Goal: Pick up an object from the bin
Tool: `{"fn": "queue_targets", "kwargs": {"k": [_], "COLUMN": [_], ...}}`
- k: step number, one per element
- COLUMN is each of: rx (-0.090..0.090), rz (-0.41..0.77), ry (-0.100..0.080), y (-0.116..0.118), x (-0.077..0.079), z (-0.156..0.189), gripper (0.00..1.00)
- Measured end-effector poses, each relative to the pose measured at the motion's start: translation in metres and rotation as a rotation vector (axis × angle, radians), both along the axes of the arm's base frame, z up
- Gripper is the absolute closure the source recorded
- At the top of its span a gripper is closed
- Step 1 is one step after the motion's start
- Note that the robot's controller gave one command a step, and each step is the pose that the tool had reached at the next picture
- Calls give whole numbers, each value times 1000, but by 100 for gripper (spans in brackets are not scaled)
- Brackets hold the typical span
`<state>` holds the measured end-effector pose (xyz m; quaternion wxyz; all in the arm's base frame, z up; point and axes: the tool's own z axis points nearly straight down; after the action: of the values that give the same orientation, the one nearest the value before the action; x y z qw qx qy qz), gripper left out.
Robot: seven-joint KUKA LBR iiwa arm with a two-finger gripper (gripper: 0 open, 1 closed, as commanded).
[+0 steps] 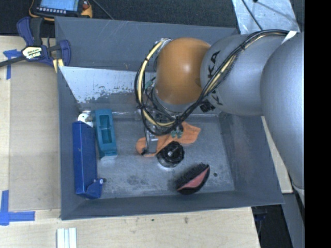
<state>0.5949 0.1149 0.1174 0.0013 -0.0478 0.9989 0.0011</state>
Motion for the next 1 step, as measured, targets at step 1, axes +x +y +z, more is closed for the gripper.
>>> {"fn": "queue_targets", "kwargs": {"k": [1], "rx": [-4], "rz": [104], "ry": [1], "y": [-25], "x": [11], "z": [38], "gripper": [0]}}
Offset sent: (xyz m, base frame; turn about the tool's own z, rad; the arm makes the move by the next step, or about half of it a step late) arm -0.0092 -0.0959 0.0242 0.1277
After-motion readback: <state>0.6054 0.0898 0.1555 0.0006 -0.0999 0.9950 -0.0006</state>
